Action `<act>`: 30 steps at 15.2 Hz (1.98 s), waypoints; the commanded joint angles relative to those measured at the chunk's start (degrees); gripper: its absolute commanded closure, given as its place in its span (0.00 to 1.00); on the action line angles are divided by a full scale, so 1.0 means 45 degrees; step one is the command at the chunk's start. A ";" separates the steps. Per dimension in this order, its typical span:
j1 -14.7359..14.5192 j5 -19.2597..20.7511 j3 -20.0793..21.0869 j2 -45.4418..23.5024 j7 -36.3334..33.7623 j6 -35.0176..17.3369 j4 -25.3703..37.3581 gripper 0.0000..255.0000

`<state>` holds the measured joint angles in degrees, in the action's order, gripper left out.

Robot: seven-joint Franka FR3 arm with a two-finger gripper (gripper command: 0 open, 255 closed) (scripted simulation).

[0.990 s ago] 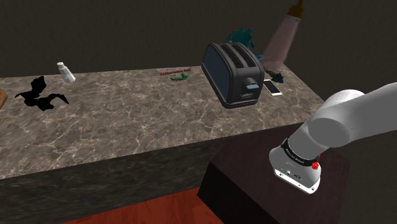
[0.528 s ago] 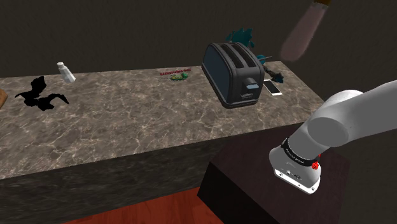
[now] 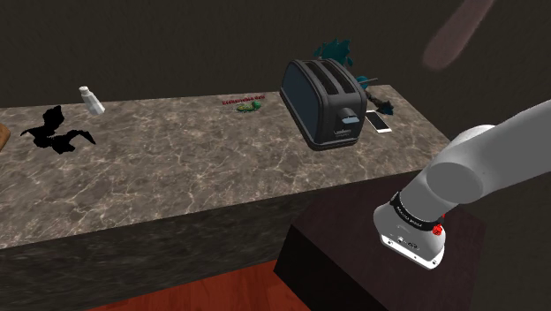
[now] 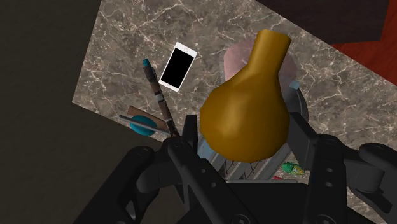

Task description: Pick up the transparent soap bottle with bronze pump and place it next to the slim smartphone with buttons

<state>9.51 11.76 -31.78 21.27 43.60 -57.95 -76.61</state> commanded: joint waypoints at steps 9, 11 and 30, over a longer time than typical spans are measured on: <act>0.0263 0.0492 0.0176 0.1323 -0.0163 -0.1486 -0.2664 1.00; 0.0322 0.0569 0.0245 0.1615 -0.0278 -0.1831 -0.3289 1.00; 0.0832 0.1206 0.0315 0.3614 -0.0969 -0.4848 -0.8237 1.00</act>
<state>13.14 17.04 -30.33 37.10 39.43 -78.91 -112.44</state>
